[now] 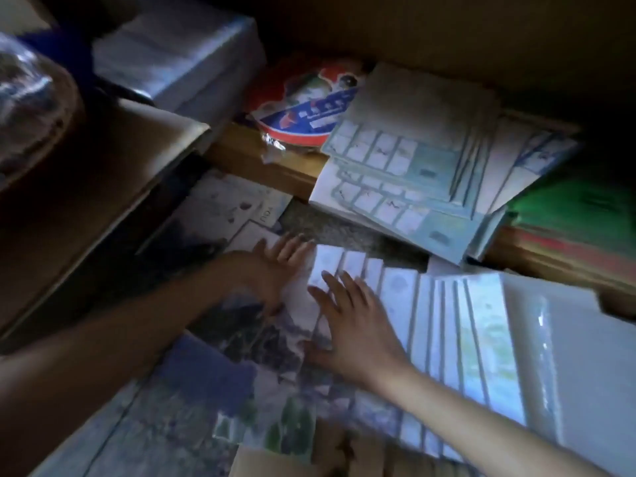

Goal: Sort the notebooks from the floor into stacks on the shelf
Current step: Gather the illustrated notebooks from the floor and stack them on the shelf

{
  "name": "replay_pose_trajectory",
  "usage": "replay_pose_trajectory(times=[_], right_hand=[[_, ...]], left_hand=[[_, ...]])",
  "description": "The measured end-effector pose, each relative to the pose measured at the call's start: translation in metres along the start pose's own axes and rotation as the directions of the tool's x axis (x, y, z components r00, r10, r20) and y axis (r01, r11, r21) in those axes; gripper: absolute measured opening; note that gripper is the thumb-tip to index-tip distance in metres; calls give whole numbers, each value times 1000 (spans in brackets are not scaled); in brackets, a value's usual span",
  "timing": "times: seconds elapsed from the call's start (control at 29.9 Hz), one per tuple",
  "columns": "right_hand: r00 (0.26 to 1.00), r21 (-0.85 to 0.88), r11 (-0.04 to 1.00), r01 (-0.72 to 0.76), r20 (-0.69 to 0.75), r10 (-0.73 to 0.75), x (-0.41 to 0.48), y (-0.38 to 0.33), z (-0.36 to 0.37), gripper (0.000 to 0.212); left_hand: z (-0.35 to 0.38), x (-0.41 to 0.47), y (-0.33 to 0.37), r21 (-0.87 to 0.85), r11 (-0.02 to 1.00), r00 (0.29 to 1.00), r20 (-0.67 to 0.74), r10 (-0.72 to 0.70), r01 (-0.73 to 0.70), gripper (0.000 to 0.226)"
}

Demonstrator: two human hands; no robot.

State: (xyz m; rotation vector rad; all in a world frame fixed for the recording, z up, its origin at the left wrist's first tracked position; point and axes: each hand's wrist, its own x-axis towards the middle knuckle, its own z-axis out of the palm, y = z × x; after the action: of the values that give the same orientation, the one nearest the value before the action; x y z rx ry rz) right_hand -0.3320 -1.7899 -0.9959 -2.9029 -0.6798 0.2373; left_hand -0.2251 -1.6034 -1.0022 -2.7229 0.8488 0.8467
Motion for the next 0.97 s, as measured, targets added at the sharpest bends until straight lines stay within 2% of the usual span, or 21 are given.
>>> replay_pose_trajectory(times=[0.03, 0.07, 0.17, 0.2, 0.27, 0.37, 0.47, 0.57, 0.64, 0.7, 0.74, 0.77, 0.84, 0.9, 0.97], right_hand=[[1000, 14, 1000, -27, 6, 27, -3, -5, -5, 82], [998, 18, 998, -55, 43, 54, -4, -6, -9, 82], [992, 32, 996, -81, 102, 77, -2, -13, -22, 80], [994, 23, 998, -57, 96, 54, -4, -12, -21, 81], [998, 43, 998, -35, 48, 32, -7, -7, -19, 83], [1000, 94, 996, 5, 30, -8, -6, -6, -24, 84], [999, 152, 988, -40, 15, 38, -6, -10, -26, 81], [991, 247, 966, -70, -97, 97, -4, -13, -26, 66], [978, 337, 934, -115, -125, 165, -6, -13, -27, 58], [959, 407, 898, -168, -141, 244, -10, -15, -28, 56], [952, 416, 889, -190, -145, 271, -12, -17, -30, 60], [950, 409, 887, -215, -125, 288, -13, -19, -31, 67], [973, 273, 942, -196, -64, 221, -12, -27, -32, 74], [998, 58, 998, -35, -41, 37, -11, -38, -31, 65], [997, -26, 997, 71, 15, -71, -13, -45, -24, 60]], left_hand=[[-11, -6, -1, -48, 999, 998, 65, 17, -14, 139], [-16, -9, -1, -100, 995, 998, 69, 5, 2, 143], [-7, -39, 0, -260, 937, 964, -60, -257, 234, 140], [-2, -49, 1, -301, 900, 941, -27, -338, 315, 144], [6, -63, 0, -356, 856, 924, 75, -375, 376, 144], [7, -76, 8, -380, 836, 918, 139, -372, 396, 131], [18, -80, 24, -466, 802, 926, 133, -353, 373, 105], [27, -77, 28, -565, 767, 946, 85, -311, 303, 81], [31, -79, 25, -737, 653, 959, -23, -281, 174, 56], [37, -87, 14, -868, 497, 951, -161, -264, -8, 46], [40, -93, 8, -872, 488, 938, -207, -277, -48, 48], [45, -97, 1, -829, 557, 914, -257, -313, -42, 59], [56, -101, -8, -689, 721, 852, -333, -405, 73, 100], [58, -98, -12, -648, 719, 781, -302, -546, 252, 137], [54, -91, -13, -640, 690, 760, -246, -602, 339, 142]])
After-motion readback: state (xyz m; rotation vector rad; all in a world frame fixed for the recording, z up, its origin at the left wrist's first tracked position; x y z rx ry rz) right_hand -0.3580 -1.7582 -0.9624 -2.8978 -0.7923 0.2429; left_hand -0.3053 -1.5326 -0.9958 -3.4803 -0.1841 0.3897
